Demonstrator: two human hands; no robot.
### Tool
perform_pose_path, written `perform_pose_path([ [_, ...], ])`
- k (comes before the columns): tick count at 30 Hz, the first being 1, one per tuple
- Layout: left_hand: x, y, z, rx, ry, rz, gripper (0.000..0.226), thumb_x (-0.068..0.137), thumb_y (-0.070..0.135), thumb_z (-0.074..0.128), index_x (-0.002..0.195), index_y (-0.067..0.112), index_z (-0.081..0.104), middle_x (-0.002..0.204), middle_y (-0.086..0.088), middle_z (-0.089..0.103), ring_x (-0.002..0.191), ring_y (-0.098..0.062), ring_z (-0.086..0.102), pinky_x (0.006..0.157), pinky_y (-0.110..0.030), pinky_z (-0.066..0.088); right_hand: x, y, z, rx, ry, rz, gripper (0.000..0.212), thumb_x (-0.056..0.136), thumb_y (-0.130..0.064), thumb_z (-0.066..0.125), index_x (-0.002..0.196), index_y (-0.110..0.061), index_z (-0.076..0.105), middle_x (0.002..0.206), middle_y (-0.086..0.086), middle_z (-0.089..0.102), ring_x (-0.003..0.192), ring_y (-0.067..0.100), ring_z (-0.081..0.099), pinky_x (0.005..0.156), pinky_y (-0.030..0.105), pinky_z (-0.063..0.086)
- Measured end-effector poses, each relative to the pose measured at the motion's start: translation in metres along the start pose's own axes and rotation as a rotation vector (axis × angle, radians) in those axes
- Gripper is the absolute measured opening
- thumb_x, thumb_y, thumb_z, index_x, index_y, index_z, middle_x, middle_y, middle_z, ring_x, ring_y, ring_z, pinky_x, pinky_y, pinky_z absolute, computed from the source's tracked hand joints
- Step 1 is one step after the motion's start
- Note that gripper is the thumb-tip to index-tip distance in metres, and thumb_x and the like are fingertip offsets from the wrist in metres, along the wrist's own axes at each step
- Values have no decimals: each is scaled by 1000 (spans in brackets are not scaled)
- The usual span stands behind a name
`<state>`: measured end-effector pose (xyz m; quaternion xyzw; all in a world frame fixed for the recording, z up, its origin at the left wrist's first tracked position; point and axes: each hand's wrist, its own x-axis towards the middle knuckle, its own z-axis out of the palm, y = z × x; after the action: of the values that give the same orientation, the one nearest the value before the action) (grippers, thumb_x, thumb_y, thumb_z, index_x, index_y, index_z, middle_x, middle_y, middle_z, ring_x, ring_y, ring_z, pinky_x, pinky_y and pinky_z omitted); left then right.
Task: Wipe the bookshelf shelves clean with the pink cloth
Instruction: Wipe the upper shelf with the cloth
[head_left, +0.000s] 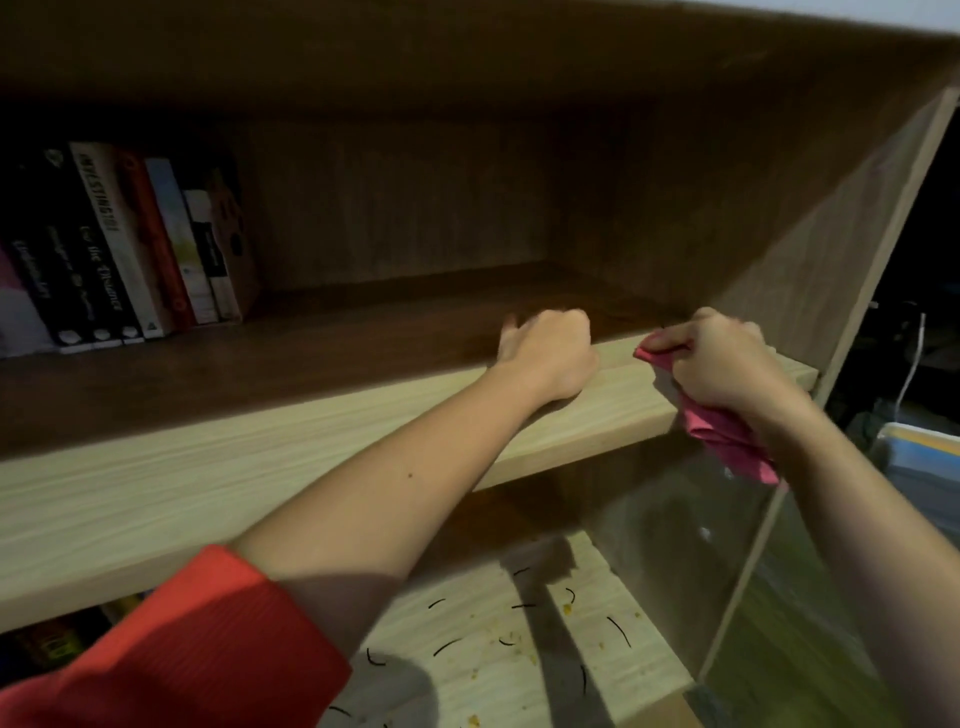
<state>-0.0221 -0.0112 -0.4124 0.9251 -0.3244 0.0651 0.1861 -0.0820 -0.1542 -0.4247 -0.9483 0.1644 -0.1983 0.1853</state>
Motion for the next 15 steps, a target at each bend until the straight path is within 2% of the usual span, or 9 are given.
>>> perform_pose_path([
  [4, 6, 3, 5, -62, 19, -14, 37, 96, 11, 37, 131, 9, 49, 132, -10, 52, 127, -27, 43, 113, -49, 19, 3, 19, -12, -52, -41, 26, 41, 91, -6, 44, 106, -37, 65, 112, 0, 46, 114, 32, 40, 101, 47, 32],
  [8, 17, 16, 16, -63, -37, -5, 35, 95, 12, 40, 127, 12, 53, 131, -6, 53, 127, -25, 42, 113, -53, 12, 9, 29, -10, 8, -6, 18, 41, 90, -4, 43, 106, -31, 69, 104, -2, 46, 114, 31, 43, 102, 50, 37],
  [11, 30, 32, 19, -69, -52, -27, 33, 95, 13, 42, 124, 11, 55, 128, -6, 55, 126, -25, 42, 112, -56, 8, 21, 39, -14, -11, 9, -7, 36, 89, -3, 48, 105, -25, 70, 114, 4, 56, 114, 32, 45, 103, 49, 38],
  [15, 44, 49, 30, -43, 96, -12, 34, 96, 16, 40, 127, 14, 53, 131, -5, 54, 128, -23, 42, 113, -54, 1, 34, 53, -14, -30, 6, -70, 29, 87, -5, 54, 104, -21, 70, 114, 4, 58, 113, 31, 48, 99, 47, 43],
])
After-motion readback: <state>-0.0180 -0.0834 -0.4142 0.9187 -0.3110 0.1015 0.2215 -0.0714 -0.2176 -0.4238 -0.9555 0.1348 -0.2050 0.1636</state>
